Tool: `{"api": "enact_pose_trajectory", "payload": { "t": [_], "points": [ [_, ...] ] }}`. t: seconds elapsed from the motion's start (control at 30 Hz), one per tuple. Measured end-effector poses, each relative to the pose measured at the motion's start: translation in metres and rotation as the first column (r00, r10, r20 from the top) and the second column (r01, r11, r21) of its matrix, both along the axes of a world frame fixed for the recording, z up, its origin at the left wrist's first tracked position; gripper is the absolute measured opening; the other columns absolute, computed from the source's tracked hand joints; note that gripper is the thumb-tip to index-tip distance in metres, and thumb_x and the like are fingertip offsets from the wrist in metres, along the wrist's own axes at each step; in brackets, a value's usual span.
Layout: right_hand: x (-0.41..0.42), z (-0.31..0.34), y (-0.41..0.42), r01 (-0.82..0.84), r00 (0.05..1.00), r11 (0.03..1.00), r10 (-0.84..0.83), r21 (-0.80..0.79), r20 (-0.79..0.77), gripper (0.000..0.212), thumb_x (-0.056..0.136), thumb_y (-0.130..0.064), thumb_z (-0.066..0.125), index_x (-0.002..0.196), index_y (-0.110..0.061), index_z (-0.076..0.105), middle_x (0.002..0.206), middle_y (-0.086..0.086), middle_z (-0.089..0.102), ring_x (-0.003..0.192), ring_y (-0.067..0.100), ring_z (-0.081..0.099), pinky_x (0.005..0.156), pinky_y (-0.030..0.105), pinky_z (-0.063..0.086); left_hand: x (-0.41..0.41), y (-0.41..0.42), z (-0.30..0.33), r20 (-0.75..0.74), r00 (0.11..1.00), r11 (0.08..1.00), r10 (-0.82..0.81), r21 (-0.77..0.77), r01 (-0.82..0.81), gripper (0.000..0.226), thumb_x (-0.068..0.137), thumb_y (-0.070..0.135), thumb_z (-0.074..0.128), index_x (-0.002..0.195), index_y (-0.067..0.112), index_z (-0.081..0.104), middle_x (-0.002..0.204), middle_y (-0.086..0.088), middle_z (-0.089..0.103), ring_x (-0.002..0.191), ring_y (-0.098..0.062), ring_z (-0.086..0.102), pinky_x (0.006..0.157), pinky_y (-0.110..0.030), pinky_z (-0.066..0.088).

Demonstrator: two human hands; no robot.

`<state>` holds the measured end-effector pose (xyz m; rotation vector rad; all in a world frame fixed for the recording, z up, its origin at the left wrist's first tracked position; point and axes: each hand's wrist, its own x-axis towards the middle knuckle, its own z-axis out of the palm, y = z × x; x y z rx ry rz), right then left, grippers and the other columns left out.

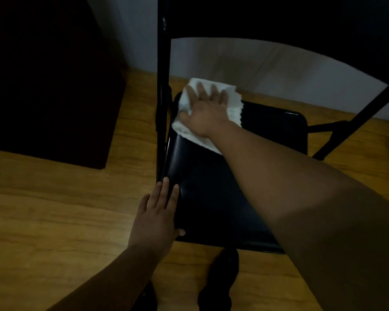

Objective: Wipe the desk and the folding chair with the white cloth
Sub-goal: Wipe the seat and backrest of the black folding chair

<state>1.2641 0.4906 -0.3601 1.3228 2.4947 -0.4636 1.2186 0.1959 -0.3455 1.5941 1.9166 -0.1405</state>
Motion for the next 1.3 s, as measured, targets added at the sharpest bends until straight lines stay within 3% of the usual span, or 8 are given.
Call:
{"api": "enact_pose_trajectory", "payload": {
  "t": [0.1, 0.17, 0.27, 0.33, 0.5, 0.6, 1.0, 1.3],
  "points": [
    [-0.007, 0.003, -0.032, -0.144, 0.989, 0.988, 0.146, 0.062, -0.032, 0.085, 0.091, -0.065, 0.031, 0.163, -0.023, 0.013, 0.173, 0.012, 0.004, 0.156, 0.044, -0.005, 0.121, 0.063, -0.008, -0.023, -0.003, 0.009, 0.332, 0.921, 0.972, 0.202, 0.052, -0.231, 0.088, 0.096, 0.033, 0.065, 0.162, 0.025, 0.007, 0.170, -0.001, 0.017, 0.154, -0.017, 0.021, 0.119, -0.028, 0.026],
    [0.003, 0.003, -0.068, -0.142, 0.988, 0.985, 0.147, 0.093, -0.050, 0.087, 0.091, -0.064, 0.035, 0.163, -0.019, 0.014, 0.172, 0.013, 0.004, 0.156, 0.044, -0.007, 0.123, 0.063, -0.007, -0.040, -0.002, 0.017, 0.370, 0.880, 0.929, 0.298, 0.098, -0.356, 0.071, 0.101, 0.016, 0.056, 0.160, 0.026, 0.019, 0.152, -0.007, 0.051, 0.126, -0.019, 0.056, 0.097, -0.025, 0.044],
    [0.019, 0.003, -0.142, -0.127, 0.989, 0.986, 0.134, 0.105, -0.061, 0.090, 0.093, -0.065, 0.033, 0.163, -0.015, 0.010, 0.172, 0.017, -0.002, 0.155, 0.045, -0.011, 0.122, 0.064, -0.004, -0.055, 0.005, 0.025, 0.262, 0.881, 0.886, 0.393, 0.150, -0.440, 0.067, 0.099, 0.001, 0.048, 0.159, 0.021, 0.026, 0.126, -0.016, 0.067, 0.083, -0.018, 0.059, 0.067, -0.024, 0.046],
    [0.028, 0.001, -0.196, -0.136, 0.987, 0.986, 0.143, 0.096, -0.071, 0.089, 0.096, -0.064, 0.031, 0.164, -0.014, 0.004, 0.171, 0.019, -0.007, 0.154, 0.046, -0.016, 0.122, 0.065, -0.005, -0.059, 0.011, 0.030, 0.234, 0.874, 0.870, 0.425, 0.161, -0.466, 0.065, 0.097, -0.004, 0.048, 0.157, 0.016, 0.031, 0.123, -0.020, 0.068, 0.089, -0.030, 0.065, 0.071, -0.035, 0.053],
    [0.056, -0.007, -0.288, -0.240, 0.969, 0.968, 0.244, 0.078, -0.039, 0.091, 0.096, -0.057, 0.048, 0.164, -0.015, 0.004, 0.171, 0.016, -0.009, 0.155, 0.045, -0.017, 0.124, 0.063, -0.005, -0.049, 0.015, 0.034, 0.278, 0.913, 0.923, 0.298, 0.161, -0.350, 0.050, 0.103, 0.009, 0.047, 0.152, 0.008, 0.041, 0.161, -0.015, 0.038, 0.146, -0.029, 0.040, 0.117, -0.039, 0.035],
    [0.094, -0.009, -0.301, -0.192, 0.981, 0.978, 0.195, 0.083, -0.026, 0.094, 0.094, -0.057, 0.052, 0.164, -0.018, 0.003, 0.172, 0.015, -0.004, 0.156, 0.043, -0.010, 0.124, 0.061, -0.005, -0.033, 0.013, 0.029, 0.239, 0.958, 0.969, 0.157, 0.152, -0.197, 0.052, 0.106, 0.023, 0.042, 0.156, 0.015, 0.033, 0.168, -0.011, 0.023, 0.156, -0.025, 0.016, 0.125, -0.038, 0.017],
    [0.303, -0.013, -0.271, 0.149, 0.988, 0.977, -0.153, 0.152, 0.017, 0.087, 0.098, -0.069, 0.034, 0.164, -0.016, 0.013, 0.171, 0.019, 0.003, 0.156, 0.048, 0.001, 0.120, 0.070, 0.012, 0.046, 0.039, 0.011, 0.029, 1.000, 1.000, 0.009, -0.001, -0.009, 0.114, 0.081, 0.071, 0.062, 0.158, 0.040, -0.016, 0.164, -0.002, -0.035, 0.148, -0.022, -0.038, 0.124, -0.055, -0.009],
    [0.303, -0.007, -0.194, 0.367, 0.924, 0.925, -0.349, 0.101, -0.160, 0.090, 0.096, -0.064, 0.039, 0.164, -0.016, 0.006, 0.172, 0.013, -0.003, 0.158, 0.037, -0.008, 0.126, 0.058, 0.008, 0.067, 0.055, -0.008, -0.013, 1.000, 0.966, -0.008, -0.258, 0.005, 0.154, 0.054, 0.078, 0.077, 0.141, 0.043, -0.046, 0.144, -0.006, -0.063, 0.131, -0.028, -0.059, 0.115, -0.067, -0.019]
  ]
}}
